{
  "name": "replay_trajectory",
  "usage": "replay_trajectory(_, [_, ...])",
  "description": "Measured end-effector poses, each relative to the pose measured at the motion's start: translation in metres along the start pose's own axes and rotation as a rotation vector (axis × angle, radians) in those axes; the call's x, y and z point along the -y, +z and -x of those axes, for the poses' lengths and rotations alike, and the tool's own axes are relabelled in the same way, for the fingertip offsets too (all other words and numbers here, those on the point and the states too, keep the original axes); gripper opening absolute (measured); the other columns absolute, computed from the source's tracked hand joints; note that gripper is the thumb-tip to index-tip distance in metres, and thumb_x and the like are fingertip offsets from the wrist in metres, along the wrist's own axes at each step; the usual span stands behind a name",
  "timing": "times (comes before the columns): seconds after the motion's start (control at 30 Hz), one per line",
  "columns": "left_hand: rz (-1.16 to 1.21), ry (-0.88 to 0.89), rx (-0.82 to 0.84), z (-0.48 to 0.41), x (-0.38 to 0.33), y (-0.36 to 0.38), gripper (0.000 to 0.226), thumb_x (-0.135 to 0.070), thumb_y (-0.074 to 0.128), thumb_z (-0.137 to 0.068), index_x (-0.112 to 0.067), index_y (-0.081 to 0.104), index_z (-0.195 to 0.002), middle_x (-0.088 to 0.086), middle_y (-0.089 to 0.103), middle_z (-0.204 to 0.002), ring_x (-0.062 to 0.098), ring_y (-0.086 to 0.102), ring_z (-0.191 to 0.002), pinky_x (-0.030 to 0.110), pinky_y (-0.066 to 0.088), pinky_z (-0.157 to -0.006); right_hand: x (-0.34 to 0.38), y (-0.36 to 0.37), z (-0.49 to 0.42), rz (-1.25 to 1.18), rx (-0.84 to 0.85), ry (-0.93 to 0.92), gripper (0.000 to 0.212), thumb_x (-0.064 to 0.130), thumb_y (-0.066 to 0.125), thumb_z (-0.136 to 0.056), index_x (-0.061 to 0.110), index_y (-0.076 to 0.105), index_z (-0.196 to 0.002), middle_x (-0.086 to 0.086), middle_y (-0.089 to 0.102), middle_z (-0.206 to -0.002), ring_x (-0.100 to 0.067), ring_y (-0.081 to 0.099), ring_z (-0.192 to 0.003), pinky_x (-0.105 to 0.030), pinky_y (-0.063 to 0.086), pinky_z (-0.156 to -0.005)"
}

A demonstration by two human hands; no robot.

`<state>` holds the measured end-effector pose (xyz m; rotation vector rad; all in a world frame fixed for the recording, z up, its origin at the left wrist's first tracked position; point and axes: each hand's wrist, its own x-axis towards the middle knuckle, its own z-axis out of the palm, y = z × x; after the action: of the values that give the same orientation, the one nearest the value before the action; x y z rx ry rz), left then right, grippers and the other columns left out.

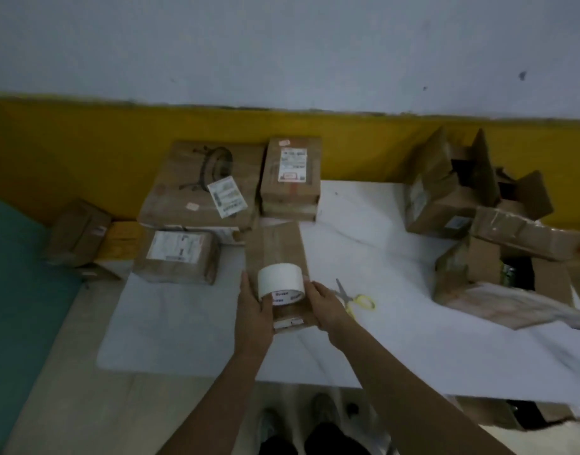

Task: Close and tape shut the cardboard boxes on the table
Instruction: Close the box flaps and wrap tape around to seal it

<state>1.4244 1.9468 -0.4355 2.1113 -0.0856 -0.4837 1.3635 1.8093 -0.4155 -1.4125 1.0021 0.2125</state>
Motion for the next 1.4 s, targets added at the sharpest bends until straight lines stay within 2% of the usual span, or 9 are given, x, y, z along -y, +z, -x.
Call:
replay_trajectory(0.13, [-0.107,-0.008,0.068,-0.007,0.032,0.028,0.063,-0.027,0.043,-0.102,-0.024,0.011,-0.156,0.011,0.037,-0.149,0.031,0.049,-0.127,0.048,0.049,-0.099,-0.053,0.006,-0.050,0.076,-0.033,-0.042,0.053,0.046,0.043,-0.101,0.023,0.038,-0.149,-0.006,0.050,-0.145,-0.024,0.052,-0.127,-0.031,0.048,-0.094])
replay_trajectory(0.33, [-0.479,0.173,0.040,-0.011,0.054,-0.018,0.057,-0.016,0.051,-0.098,-0.012,0.030,-0.150,0.015,0.048,-0.141,0.035,0.056,-0.115,0.049,0.048,-0.094,-0.085,0.001,-0.077,0.145,-0.084,-0.180,0.063,0.069,0.039,-0.091,0.036,0.047,-0.144,0.008,0.056,-0.140,-0.013,0.052,-0.128,-0.036,0.041,-0.111])
replay_trajectory(0.57, [-0.687,0.308,0.019,-0.011,0.052,-0.035,0.032,-0.008,0.061,-0.088,-0.002,0.050,-0.118,0.016,0.059,-0.101,0.032,0.062,-0.080,0.039,0.048,-0.059,-0.065,-0.009,-0.072,0.722,-0.197,-0.309,0.053,0.058,0.019,-0.101,0.031,0.056,-0.128,0.000,0.069,-0.103,-0.021,0.065,-0.096,-0.031,0.046,-0.075])
replay_trajectory(0.77, [-0.783,0.583,-0.052,-0.017,0.051,-0.052,0.036,0.016,0.059,-0.065,-0.001,0.053,-0.096,0.016,0.052,-0.090,0.032,0.054,-0.074,0.034,0.044,-0.055,-0.054,0.001,-0.065,0.822,-0.259,-0.199,0.047,0.044,0.017,-0.106,0.018,0.055,-0.116,-0.008,0.067,-0.107,-0.028,0.064,-0.102,-0.031,0.036,-0.073])
replay_trajectory(1.0, [-0.986,0.529,0.086,-0.040,0.082,-0.048,0.050,0.003,0.076,-0.058,-0.007,0.048,-0.099,0.014,0.052,-0.086,0.031,0.054,-0.068,0.033,0.043,-0.059,-0.053,-0.006,-0.077,0.856,-0.260,-0.232,0.034,0.036,0.025,-0.107,0.015,0.051,-0.111,-0.010,0.065,-0.101,-0.030,0.063,-0.104,-0.035,0.045,-0.080])
replay_trajectory(1.1, [-0.801,0.434,0.415,-0.038,0.086,-0.034,0.071,-0.031,0.070,-0.080,-0.015,0.035,-0.139,0.002,0.047,-0.122,0.026,0.055,-0.106,0.040,0.043,-0.090,-0.041,-0.019,-0.088,0.848,-0.286,-0.223,0.045,0.044,0.024,-0.106,0.014,0.056,-0.114,-0.013,0.066,-0.109,-0.032,0.059,-0.110,-0.038,0.043,-0.090])
replay_trajectory(1.17, [-0.502,0.098,0.620,-0.033,0.070,-0.022,0.089,-0.055,0.066,-0.085,-0.020,0.020,-0.153,-0.011,0.032,-0.141,0.012,0.040,-0.126,0.032,0.037,-0.105,-0.036,-0.030,-0.091,0.832,-0.311,-0.217,0.050,0.051,0.024,-0.104,0.016,0.059,-0.113,-0.012,0.065,-0.108,-0.033,0.060,-0.105,-0.039,0.045,-0.085])
replay_trajectory(1.3, [-0.296,-0.101,0.477,-0.039,0.047,0.004,0.053,-0.040,0.058,-0.096,-0.013,0.045,-0.140,0.005,0.056,-0.136,0.015,0.055,-0.111,0.025,0.041,-0.087,-0.069,-0.068,-0.081,0.906,-0.510,-0.305,0.036,0.038,0.036,-0.105,0.009,0.056,-0.113,-0.013,0.057,-0.112,-0.034,0.057,-0.103,-0.035,0.041,-0.072])
replay_trajectory(1.4, [-0.212,-0.159,0.509,-0.043,0.040,0.018,0.041,-0.025,0.064,-0.094,-0.007,0.052,-0.129,0.004,0.060,-0.123,0.015,0.056,-0.103,0.025,0.041,-0.085,-0.105,-0.086,-0.075,1.024,-0.280,-0.224,0.038,0.032,0.052,-0.099,0.011,0.047,-0.129,-0.010,0.045,-0.126,-0.030,0.051,-0.111,-0.039,0.048,-0.079])
